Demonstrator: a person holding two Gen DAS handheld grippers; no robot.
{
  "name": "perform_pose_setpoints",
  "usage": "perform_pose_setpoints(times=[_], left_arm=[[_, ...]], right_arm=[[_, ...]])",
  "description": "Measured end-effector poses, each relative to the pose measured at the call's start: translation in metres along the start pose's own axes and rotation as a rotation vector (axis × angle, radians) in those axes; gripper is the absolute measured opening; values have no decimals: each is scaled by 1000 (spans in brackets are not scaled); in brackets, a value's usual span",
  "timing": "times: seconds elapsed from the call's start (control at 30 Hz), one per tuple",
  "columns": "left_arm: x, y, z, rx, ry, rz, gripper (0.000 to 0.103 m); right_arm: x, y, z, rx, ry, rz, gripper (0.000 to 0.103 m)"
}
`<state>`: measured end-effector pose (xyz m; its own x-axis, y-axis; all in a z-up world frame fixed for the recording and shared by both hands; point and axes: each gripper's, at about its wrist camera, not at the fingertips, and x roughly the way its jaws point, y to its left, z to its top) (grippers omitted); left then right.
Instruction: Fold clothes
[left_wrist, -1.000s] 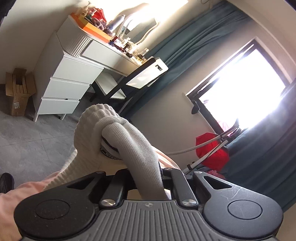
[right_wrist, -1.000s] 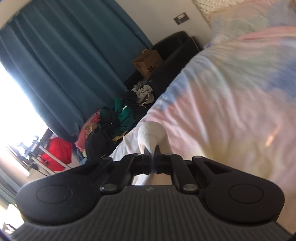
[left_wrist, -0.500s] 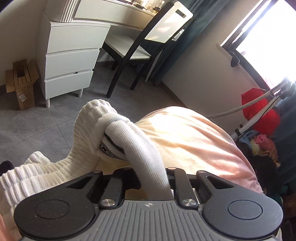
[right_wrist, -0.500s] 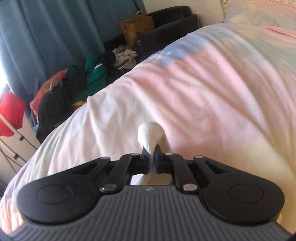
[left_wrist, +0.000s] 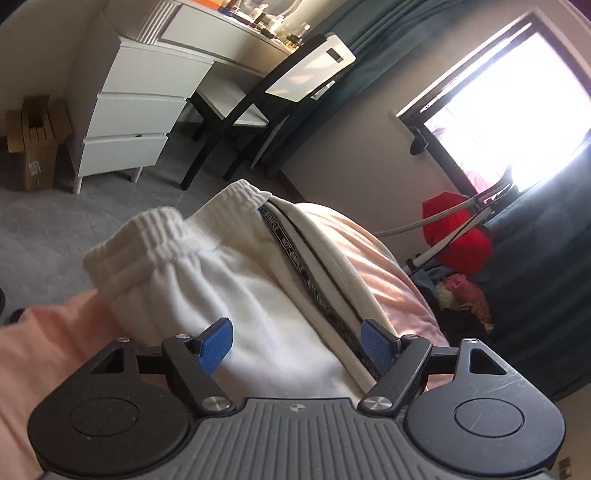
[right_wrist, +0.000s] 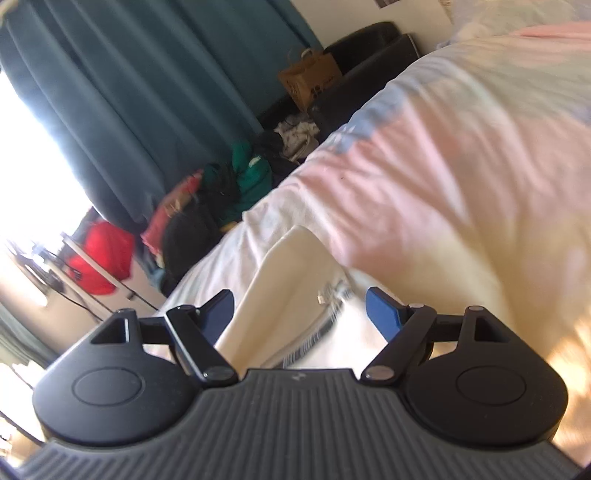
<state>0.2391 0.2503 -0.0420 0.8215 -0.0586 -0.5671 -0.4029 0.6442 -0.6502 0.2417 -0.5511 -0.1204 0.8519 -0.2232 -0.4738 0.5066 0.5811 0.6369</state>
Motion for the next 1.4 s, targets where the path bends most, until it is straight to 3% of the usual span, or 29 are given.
perform_pose_setpoints(times=[0.2, 0.4, 0.5, 0.57, 0.63, 0.73, 0.8, 0.93, 0.97, 1.23, 1.4], left_arm=[[-34, 39, -44, -152, 47, -32, 80], [-16, 69, -55, -261, 63, -13, 79], [4, 72, -48, -259, 30, -5, 79], [13, 65, -39, -206, -13, 0, 79], [23, 57, -28, -150, -50, 27, 74], [39, 47, -12, -156, -56, 77, 62], [44, 46, -3, -170, -44, 108, 37], [46, 43, 15, -203, -17, 137, 16], [43, 42, 21, -211, -16, 130, 14], [-29, -1, 51, -80, -77, 94, 10], [-97, 4, 51, -21, -67, 82, 10]], right_arm=[[-34, -37, -37, 227, 167, 95, 82], [-27, -57, -57, 356, 284, 137, 82], [-6, -62, -63, 373, 285, 136, 82], [11, -65, -67, 390, 271, 130, 82], [25, -64, -68, 384, 219, 130, 82], [43, -56, -63, 357, 119, 142, 82], [51, -52, -60, 354, 40, 148, 76], [63, -55, -59, 374, -8, 115, 22], [62, -55, -58, 355, -15, 118, 17], [9, -46, -37, 269, -51, 181, 12], [-41, -64, -33, 321, -17, 173, 12]])
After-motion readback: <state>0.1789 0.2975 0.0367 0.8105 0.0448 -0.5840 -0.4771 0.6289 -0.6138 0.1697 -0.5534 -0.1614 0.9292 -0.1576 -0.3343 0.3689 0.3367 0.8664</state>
